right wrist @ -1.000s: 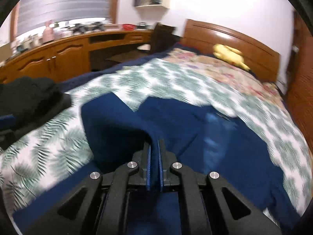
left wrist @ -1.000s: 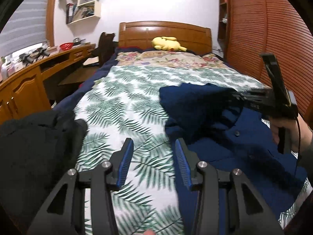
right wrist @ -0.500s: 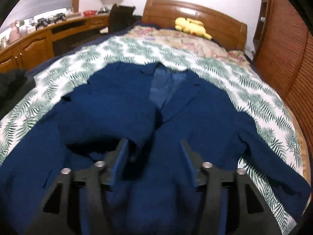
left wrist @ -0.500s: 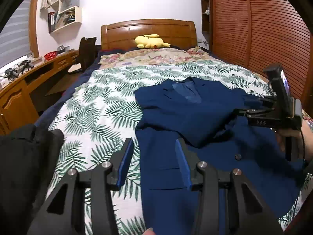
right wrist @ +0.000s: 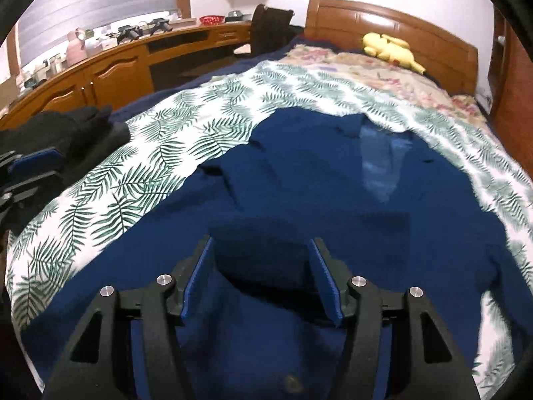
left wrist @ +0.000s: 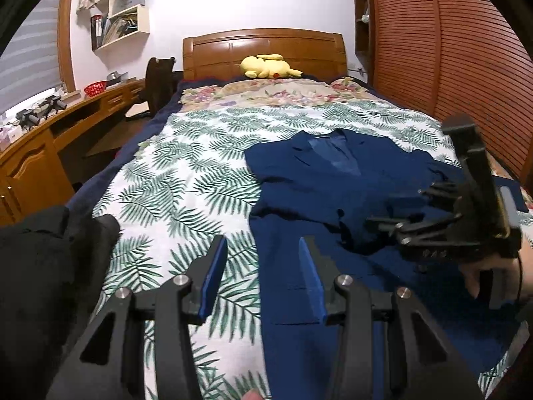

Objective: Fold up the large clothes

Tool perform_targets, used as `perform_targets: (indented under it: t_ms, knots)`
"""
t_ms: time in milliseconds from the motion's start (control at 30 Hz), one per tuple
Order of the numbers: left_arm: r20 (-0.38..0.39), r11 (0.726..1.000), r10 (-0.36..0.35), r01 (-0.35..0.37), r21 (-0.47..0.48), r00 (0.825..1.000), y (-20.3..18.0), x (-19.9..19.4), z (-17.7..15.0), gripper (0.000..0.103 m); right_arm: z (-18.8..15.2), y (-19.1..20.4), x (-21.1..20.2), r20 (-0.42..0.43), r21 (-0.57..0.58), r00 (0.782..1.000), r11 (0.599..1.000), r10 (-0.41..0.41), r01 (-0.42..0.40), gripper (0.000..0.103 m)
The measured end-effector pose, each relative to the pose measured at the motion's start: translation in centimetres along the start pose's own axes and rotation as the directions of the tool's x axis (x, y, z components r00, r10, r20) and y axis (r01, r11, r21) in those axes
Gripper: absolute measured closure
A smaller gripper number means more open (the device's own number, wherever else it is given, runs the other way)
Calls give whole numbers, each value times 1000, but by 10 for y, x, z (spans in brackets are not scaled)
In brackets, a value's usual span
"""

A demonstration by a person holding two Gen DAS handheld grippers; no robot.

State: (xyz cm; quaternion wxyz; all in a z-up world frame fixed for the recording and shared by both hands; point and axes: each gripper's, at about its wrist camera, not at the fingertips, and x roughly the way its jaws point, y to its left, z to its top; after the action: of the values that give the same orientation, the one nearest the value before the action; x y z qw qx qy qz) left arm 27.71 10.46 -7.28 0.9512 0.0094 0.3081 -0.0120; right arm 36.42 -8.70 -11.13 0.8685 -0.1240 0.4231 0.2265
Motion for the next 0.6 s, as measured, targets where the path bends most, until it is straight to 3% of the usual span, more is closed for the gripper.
perform_targets:
  t_ms: [267,333,400,600]
  knots:
    - [-4,1000,5,-5,-19,1000,12,-1,-1,60,-4,9,48,-119,-32,992,998,-50,47,45]
    - [-3,1000,5,-6,-14,1000,11,-1,0,60,-4,7,49,-115,-44,992,998,-58,53,85]
    - [-2,1000,5,-5,-11,1000,11,-1,-1,60,-4,3,39,-83,-32,996,999,-42,40,95]
    - [-5,1000,-9,9,3,1000,4,-4,-2,60,-11,-17,-32,66,33,998,999,-20,18,98]
